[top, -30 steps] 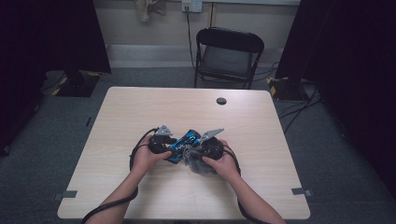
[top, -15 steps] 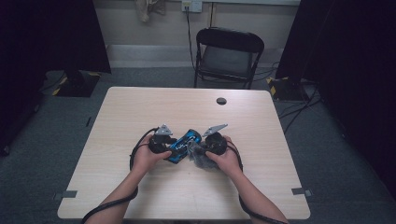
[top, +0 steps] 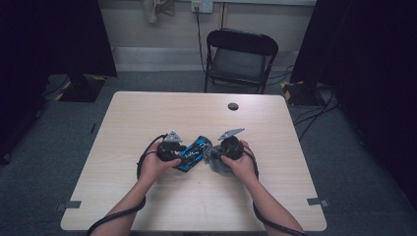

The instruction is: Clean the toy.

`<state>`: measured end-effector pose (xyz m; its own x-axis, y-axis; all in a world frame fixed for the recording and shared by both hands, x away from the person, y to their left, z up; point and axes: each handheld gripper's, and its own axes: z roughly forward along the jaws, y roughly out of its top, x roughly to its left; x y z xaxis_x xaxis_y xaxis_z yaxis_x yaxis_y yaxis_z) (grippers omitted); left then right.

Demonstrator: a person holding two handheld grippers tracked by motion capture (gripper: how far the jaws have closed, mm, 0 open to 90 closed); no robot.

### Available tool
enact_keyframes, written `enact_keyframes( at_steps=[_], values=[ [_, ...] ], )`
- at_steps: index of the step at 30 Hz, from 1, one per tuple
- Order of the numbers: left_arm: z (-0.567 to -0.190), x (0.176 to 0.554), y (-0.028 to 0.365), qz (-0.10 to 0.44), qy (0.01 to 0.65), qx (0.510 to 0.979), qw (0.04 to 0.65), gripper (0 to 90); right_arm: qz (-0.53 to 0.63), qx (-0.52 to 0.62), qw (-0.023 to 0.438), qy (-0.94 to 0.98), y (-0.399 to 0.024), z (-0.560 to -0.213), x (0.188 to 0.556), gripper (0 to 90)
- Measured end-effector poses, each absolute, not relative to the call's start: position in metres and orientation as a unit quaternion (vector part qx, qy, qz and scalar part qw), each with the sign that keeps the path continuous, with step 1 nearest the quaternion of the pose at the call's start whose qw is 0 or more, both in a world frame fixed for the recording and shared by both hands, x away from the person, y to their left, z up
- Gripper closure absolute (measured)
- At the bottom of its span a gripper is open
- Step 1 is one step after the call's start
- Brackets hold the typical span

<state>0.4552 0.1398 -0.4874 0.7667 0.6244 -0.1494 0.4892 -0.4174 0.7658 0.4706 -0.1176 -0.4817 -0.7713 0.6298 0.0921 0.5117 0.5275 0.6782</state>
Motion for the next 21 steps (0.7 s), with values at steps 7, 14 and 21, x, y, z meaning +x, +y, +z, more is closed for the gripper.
enact_keyframes(
  at_steps=[7, 14, 21],
  values=[
    [-0.488, 0.455, 0.140, 0.079, 0.334, 0.835, 0.430, 36.5, 0.363, 0.358, 0.106, 0.854, -0.133, -0.481, 0.474, 79.4],
    [-0.488, 0.455, 0.140, 0.079, 0.334, 0.835, 0.430, 36.6, 0.371, 0.326, 0.094, 0.864, -0.130, -0.477, 0.453, 79.4],
    [-0.488, 0.455, 0.140, 0.079, 0.333, 0.837, 0.427, 36.5, 0.385, 0.289, 0.082, 0.873, -0.124, -0.470, 0.429, 79.4]
  ],
)
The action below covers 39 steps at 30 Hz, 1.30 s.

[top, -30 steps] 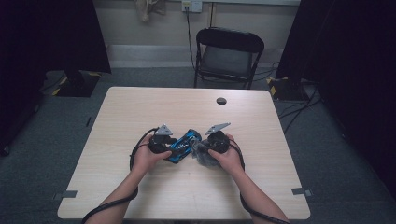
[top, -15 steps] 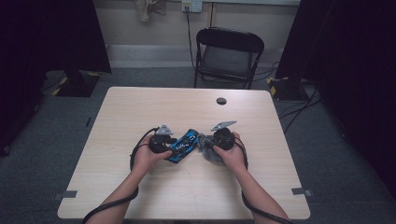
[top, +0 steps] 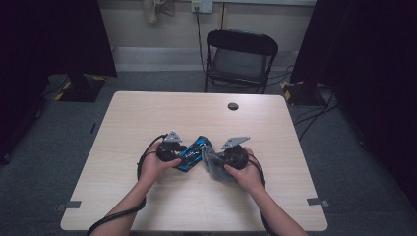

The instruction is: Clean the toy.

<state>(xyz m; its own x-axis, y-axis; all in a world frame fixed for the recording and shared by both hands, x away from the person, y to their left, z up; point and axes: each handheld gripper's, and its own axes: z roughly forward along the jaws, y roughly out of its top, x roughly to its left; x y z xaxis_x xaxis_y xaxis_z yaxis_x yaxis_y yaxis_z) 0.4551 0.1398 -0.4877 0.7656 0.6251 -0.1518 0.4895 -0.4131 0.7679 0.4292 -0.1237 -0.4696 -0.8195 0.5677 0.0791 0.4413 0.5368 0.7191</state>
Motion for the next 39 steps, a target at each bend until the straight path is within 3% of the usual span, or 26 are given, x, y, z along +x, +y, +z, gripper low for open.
enact_keyframes(
  at_steps=[10, 19, 39],
  values=[
    [-0.487, 0.455, 0.139, 0.084, 0.335, 0.837, 0.424, 36.5, 0.384, 0.210, 0.041, 0.898, -0.079, -0.469, 0.403, 79.3],
    [-0.488, 0.453, 0.140, 0.084, 0.335, 0.836, 0.425, 36.5, 0.381, 0.201, 0.029, 0.902, -0.048, -0.483, 0.406, 79.1],
    [-0.489, 0.452, 0.141, 0.086, 0.335, 0.834, 0.430, 36.5, 0.379, 0.235, 0.041, 0.894, -0.064, -0.485, 0.422, 79.3]
  ],
)
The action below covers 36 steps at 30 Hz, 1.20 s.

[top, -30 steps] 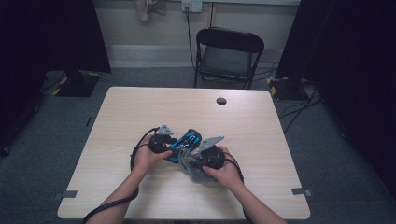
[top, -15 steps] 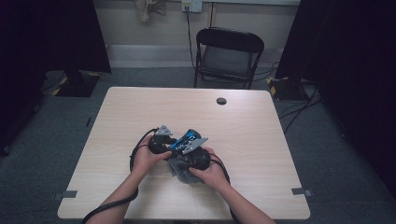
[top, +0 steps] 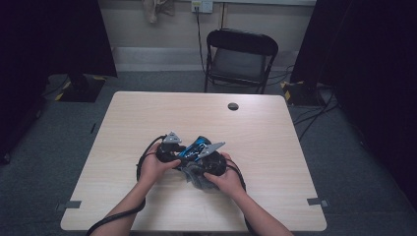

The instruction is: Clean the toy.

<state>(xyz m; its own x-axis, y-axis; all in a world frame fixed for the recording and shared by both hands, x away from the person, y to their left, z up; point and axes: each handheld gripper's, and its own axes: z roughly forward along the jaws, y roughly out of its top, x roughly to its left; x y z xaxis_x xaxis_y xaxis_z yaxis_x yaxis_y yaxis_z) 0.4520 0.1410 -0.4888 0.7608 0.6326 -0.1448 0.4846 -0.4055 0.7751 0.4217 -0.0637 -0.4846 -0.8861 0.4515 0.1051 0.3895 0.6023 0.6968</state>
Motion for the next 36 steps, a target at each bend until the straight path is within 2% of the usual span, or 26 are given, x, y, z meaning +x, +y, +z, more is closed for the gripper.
enact_keyframes(
  at_steps=[15, 36],
  values=[
    [-0.489, 0.451, 0.142, 0.088, 0.336, 0.832, 0.432, 36.5, 0.378, 0.280, 0.068, 0.880, -0.087, -0.485, 0.440, 79.2],
    [-0.489, 0.450, 0.141, 0.089, 0.340, 0.831, 0.431, 36.6, 0.369, 0.319, 0.080, 0.870, -0.110, -0.484, 0.465, 79.1]
  ],
)
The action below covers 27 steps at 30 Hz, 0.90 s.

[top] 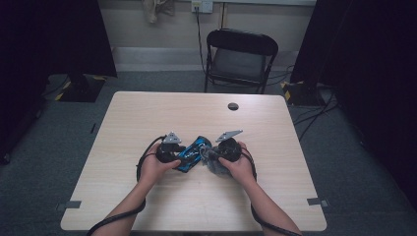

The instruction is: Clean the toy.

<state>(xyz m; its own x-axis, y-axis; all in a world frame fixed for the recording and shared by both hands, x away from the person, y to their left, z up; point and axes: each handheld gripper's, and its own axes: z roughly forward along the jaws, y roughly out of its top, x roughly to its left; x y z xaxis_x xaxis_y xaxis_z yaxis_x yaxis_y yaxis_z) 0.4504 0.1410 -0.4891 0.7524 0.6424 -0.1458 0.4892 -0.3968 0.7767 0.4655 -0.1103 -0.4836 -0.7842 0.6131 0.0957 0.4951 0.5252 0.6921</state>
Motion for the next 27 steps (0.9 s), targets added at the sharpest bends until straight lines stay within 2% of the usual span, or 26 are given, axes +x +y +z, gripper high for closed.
enact_keyframes(
  at_steps=[21, 27],
  values=[
    [-0.489, 0.450, 0.141, 0.091, 0.344, 0.829, 0.430, 36.6, 0.356, 0.370, 0.115, 0.851, -0.123, -0.481, 0.473, 78.9],
    [-0.489, 0.449, 0.141, 0.091, 0.345, 0.829, 0.430, 36.6, 0.367, 0.361, 0.108, 0.850, -0.129, -0.477, 0.466, 78.9]
  ],
)
